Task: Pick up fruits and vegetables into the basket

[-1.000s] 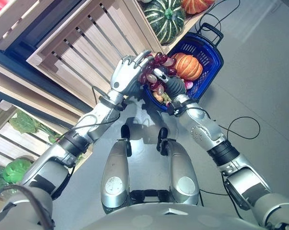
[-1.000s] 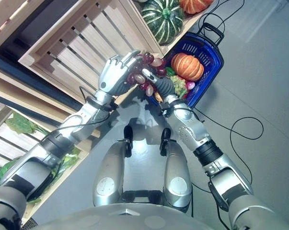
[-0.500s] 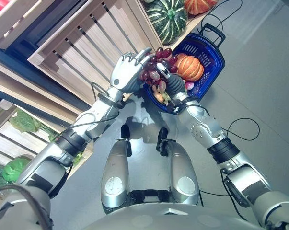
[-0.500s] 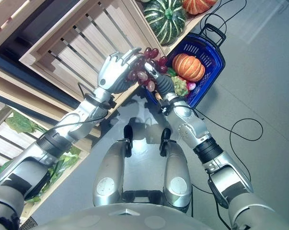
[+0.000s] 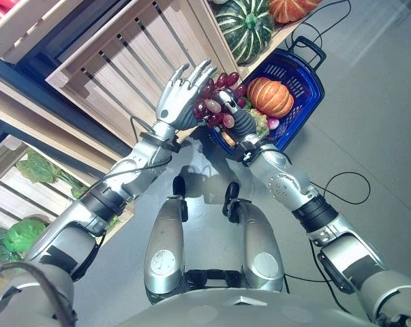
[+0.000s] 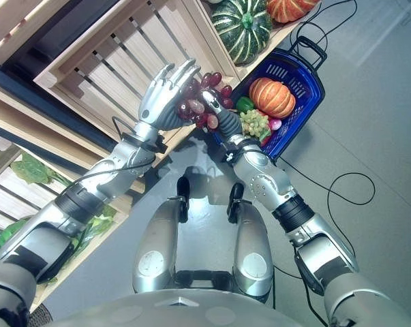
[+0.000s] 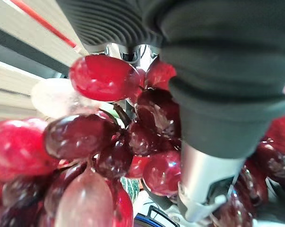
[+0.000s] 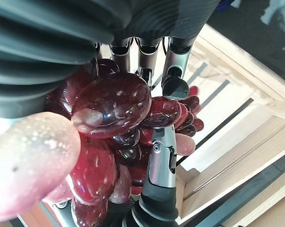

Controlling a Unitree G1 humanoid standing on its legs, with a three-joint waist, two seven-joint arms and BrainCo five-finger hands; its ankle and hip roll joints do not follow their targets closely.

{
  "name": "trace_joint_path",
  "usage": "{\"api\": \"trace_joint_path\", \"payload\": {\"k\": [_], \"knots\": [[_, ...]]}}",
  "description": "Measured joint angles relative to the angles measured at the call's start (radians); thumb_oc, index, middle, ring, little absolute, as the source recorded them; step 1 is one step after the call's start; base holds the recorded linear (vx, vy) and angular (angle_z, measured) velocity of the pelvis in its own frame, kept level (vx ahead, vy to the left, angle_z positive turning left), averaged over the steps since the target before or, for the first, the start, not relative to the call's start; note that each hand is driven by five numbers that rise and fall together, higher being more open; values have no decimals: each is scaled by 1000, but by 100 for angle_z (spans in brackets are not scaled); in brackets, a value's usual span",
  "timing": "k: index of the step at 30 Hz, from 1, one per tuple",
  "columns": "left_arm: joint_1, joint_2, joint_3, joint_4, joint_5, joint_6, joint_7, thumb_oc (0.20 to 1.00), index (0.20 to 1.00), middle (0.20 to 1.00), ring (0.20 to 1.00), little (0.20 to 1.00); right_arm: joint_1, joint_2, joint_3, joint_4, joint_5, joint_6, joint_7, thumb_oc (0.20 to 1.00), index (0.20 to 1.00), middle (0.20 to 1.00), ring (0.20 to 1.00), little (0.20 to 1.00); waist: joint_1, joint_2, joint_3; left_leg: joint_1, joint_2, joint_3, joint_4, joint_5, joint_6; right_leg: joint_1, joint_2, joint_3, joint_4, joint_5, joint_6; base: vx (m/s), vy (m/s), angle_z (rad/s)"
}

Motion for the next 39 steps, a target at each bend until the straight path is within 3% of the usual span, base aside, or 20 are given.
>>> {"api": "trace_joint_path", "payload": {"k": [6, 12, 21, 27, 34, 39], "knots": [[32, -23, 0, 28, -70, 19, 27, 1000, 1000, 1000, 1000, 1000, 4, -9, -15, 0, 0, 0, -11, 200, 200, 200, 200, 200, -4, 1, 0, -15, 2, 0, 1, 1, 1, -7, -1, -5, -1, 0, 0, 3, -19, 3], [158, -19, 18, 121, -120, 17, 45, 1000, 1000, 1000, 1000, 1000, 40, -28, -108, -37, 1, -32, 3, 200, 200, 200, 200, 200, -6, 2, 1, -32, 2, 5, 1, 3, 3, -21, -5, -11, 0, -2, 1, 2, -26, 3], [348, 38, 75, 142, -227, -125, 0, 1000, 1000, 1000, 1000, 1000, 55, -73, -288, -109, 8, -153, 56, 200, 200, 200, 200, 200, -7, 11, 3, -69, -2, 46, -10, 15, 16, -82, -23, 0, 28, -8, 5, 0, 0, 0], [395, 53, 105, 144, -287, -171, -30, 1000, 1000, 1000, 1000, 1000, 84, -119, -361, -107, 8, -180, 50, 200, 200, 200, 200, 200, -6, 22, 7, -104, -5, 46, -9, 21, 18, -123, -28, 0, 42, -9, 3, -14, -41, 0], [450, 33, 134, 142, -575, -242, -216, 1000, 1000, 1000, 1000, 1000, 91, -163, -456, -100, 6, -221, -6, 200, 200, 200, 200, 200, -6, 31, 7, -192, -5, 41, 8, 29, 15, -217, -31, 0, 74, -14, -5, -26, -71, 1], [489, -17, 130, 143, -777, -238, -391, 1000, 1000, 1000, 1000, 1000, 83, -189, -485, -26, -5, -228, -75, 200, 200, 200, 200, 200, -4, 33, 8, -253, -2, 37, 23, 35, 11, -282, -31, -3, 97, -19, -13, 1, -72, 1]]}}
